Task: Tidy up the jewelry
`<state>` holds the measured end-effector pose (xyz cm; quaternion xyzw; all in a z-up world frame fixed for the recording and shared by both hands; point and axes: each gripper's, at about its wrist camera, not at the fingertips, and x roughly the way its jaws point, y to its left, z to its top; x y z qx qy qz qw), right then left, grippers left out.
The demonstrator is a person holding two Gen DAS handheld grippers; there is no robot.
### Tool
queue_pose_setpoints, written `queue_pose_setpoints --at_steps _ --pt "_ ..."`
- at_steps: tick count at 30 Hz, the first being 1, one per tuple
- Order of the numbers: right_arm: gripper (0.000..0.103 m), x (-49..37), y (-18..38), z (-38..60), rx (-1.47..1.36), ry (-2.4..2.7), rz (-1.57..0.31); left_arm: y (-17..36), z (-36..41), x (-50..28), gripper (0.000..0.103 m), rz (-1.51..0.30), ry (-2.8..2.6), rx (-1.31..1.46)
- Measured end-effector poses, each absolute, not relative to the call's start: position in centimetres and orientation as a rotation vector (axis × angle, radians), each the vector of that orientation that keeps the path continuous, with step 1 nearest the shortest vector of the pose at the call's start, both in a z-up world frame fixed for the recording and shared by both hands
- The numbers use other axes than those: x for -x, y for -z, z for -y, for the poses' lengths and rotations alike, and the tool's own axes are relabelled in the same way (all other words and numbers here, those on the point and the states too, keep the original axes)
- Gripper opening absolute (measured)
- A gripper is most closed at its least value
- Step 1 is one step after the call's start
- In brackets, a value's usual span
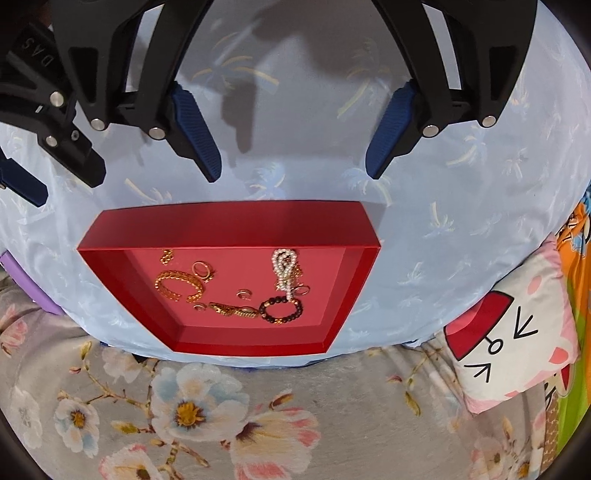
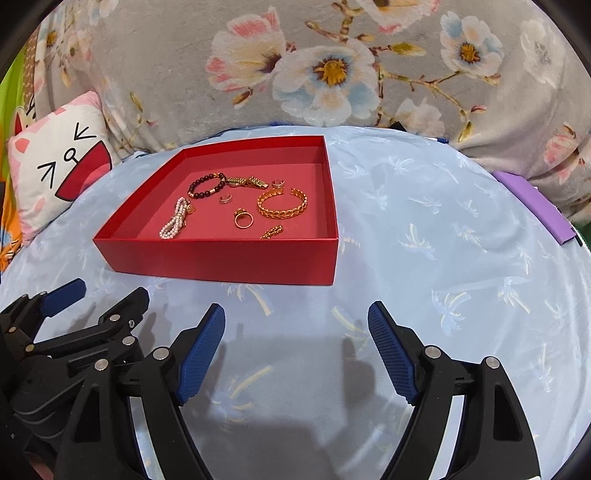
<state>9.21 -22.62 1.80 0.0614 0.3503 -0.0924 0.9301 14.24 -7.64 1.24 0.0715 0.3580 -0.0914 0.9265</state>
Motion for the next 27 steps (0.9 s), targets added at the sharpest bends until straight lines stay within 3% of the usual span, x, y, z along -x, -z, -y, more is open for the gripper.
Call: queue_pose_setpoints --at_steps 27 --pt "0.080 -10.2 -0.4 22.9 -0.128 0.213 -0.780 -0.6 7.8 -14.7 0.083 -0.757 0.119 -0.183"
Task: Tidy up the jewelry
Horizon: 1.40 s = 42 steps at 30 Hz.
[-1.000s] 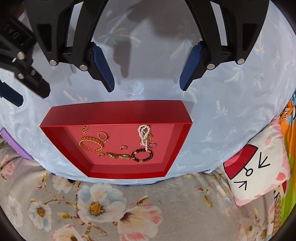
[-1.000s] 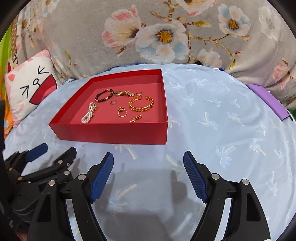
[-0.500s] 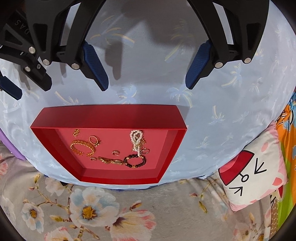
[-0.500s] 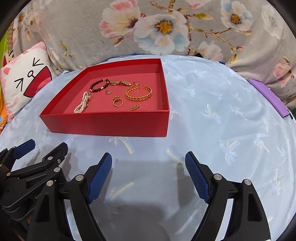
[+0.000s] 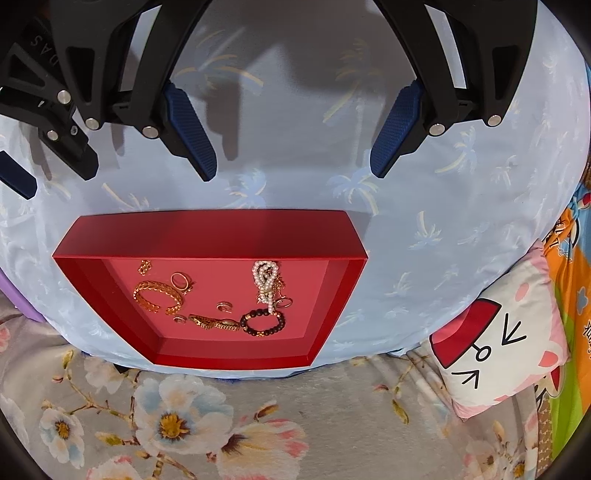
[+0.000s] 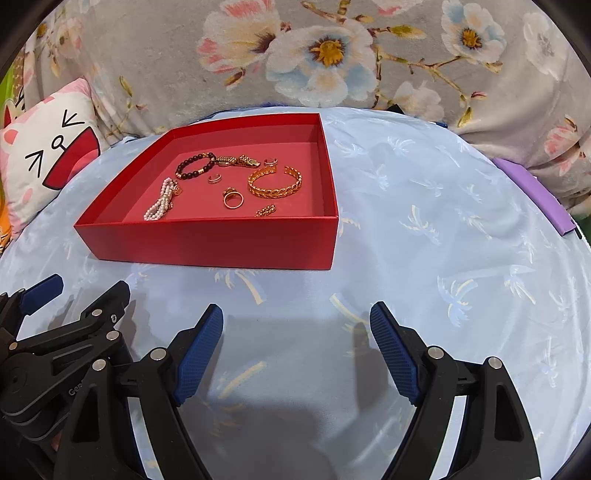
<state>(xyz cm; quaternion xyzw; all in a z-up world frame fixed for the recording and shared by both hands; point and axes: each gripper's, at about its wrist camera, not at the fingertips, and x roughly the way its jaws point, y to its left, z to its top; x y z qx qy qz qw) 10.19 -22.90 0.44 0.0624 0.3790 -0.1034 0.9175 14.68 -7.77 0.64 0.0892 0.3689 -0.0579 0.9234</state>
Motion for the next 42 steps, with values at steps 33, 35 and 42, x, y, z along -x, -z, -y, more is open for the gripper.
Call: queue_pose_setpoints --at_steps 33,35,42 --pt "0.080 -10.09 -0.50 22.91 -0.117 0.222 -0.775 -0.65 7.75 -14.53 0.083 -0.750 0.096 -0.199" --pt "0.080 -10.10 -0.60 22.93 -0.115 0.222 -0.773 -0.66 7.78 -14.54 0.083 -0.750 0.096 -0.199" --pt "0.080 -10.01 -0.55 22.93 -0.111 0.221 -0.773 -0.59 7.71 -14.59 0.083 -0.754 0.088 -0.204"
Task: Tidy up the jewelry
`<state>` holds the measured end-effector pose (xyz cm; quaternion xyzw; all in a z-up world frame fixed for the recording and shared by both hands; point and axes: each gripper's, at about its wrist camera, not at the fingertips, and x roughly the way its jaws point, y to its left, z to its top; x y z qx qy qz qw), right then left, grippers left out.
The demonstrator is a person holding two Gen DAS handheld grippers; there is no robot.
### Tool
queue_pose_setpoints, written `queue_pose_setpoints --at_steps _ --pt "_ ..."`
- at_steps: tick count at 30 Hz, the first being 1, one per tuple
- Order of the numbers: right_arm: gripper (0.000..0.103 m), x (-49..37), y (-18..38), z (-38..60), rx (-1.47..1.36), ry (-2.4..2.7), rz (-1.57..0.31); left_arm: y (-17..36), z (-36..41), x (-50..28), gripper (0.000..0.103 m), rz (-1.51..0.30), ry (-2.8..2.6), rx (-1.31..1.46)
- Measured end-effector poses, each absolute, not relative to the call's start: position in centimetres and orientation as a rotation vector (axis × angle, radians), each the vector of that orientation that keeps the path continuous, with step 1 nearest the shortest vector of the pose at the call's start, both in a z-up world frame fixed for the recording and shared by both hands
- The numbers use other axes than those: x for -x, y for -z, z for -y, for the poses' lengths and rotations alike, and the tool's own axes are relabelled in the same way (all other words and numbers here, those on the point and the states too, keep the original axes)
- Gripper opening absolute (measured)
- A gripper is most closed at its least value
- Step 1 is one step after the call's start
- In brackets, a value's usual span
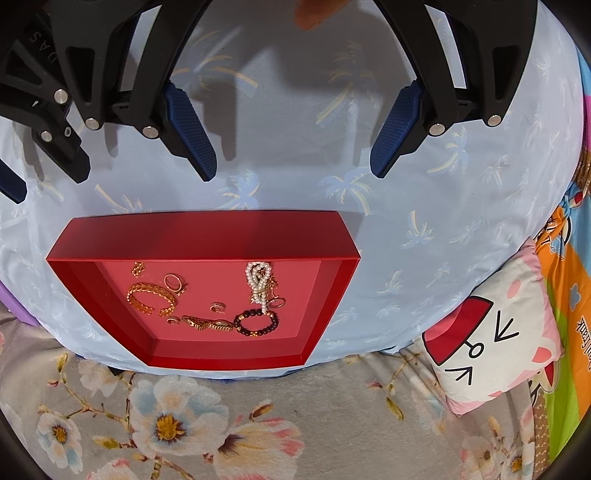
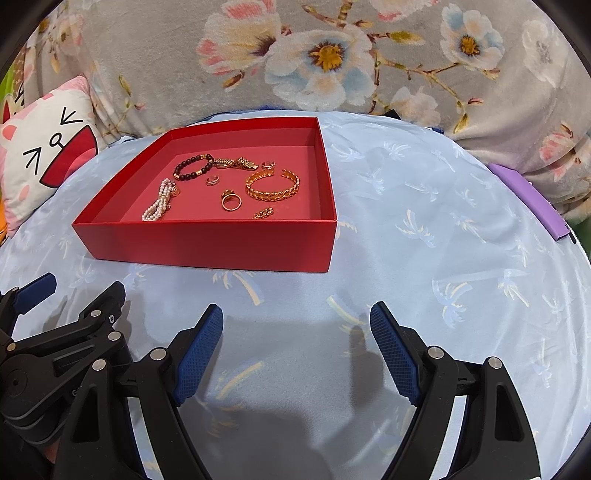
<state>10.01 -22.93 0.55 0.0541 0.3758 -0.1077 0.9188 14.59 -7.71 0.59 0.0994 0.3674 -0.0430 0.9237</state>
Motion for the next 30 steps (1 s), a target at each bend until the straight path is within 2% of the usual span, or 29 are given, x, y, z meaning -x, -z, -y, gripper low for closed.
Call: queue_pose_setpoints --at_steps 24,30 --pt "0.080 -10.06 -0.71 23.12 -0.103 0.223 -0.772 -0.53 7.79 -14.61 0.083 -0.762 0.086 -0.207" --pt "0.083 -10.14 -0.84 23.03 -0.102 0.233 -0.773 -0.66 7.57 -14.45 0.083 -0.756 0.080 -0.201"
